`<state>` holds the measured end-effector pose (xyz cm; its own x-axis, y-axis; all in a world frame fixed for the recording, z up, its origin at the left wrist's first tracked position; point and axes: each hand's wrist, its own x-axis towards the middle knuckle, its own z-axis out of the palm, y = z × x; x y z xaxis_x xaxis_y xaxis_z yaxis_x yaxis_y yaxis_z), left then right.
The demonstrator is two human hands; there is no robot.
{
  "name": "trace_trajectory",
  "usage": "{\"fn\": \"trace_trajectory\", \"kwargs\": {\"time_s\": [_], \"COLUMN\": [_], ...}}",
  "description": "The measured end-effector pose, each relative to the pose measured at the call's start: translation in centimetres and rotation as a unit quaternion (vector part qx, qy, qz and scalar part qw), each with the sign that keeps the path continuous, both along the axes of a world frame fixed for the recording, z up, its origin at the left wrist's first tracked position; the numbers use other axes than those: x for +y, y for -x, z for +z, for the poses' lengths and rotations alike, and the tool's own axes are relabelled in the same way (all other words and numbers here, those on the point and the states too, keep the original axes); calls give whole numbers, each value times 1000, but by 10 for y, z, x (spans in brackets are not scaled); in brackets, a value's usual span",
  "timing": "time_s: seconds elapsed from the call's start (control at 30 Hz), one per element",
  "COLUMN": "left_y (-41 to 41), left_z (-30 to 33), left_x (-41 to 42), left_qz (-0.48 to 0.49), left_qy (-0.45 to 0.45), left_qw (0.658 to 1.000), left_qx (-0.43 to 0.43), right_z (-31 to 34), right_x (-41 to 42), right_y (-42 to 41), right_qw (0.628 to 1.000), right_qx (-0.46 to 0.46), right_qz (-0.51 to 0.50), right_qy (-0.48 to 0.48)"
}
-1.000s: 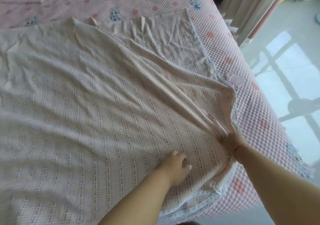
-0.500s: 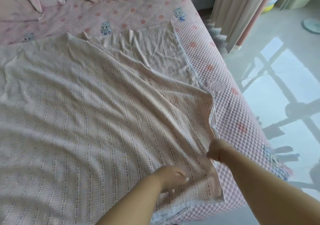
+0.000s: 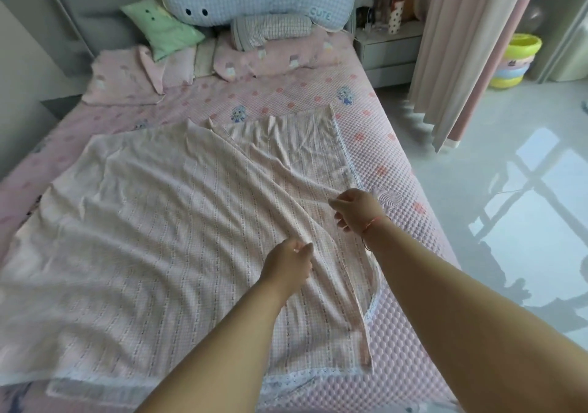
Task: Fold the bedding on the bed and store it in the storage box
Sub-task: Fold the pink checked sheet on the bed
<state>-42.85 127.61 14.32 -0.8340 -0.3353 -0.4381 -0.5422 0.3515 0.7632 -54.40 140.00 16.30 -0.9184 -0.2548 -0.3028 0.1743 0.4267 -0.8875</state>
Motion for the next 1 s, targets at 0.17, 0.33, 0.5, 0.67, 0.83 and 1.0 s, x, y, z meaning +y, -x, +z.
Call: {"fn": "trace_trajectory", "kwargs": {"time_s": [0.17,0.33,0.5,0.67,0.83,1.0], "left_y": [-27,-21,45,161,275,329], "left_z": [45,67,66,59,51,34], "left_x": [47,90,142,215,280,293], "left_qz": [52,48,64,80,134,164], "left_qy": [-29,-24,-14,-11,-33,-2], "left_qw": [997,997,996,995,989,986], "left_qx": [57,61,61,63,43,0], "right_z": [58,93,95,94,96,88], "right_x": [54,102,147,207,268,284], "right_y": [-15,-6,53,161,279,347], "right_qw": [996,989,985,990,995,993], "right_qx": [0,-33,-44,-55,-52,-81], "right_qz": [-22,-39,-35,6,31,41], "right_qy": [86,141,160,127,75,70]}}
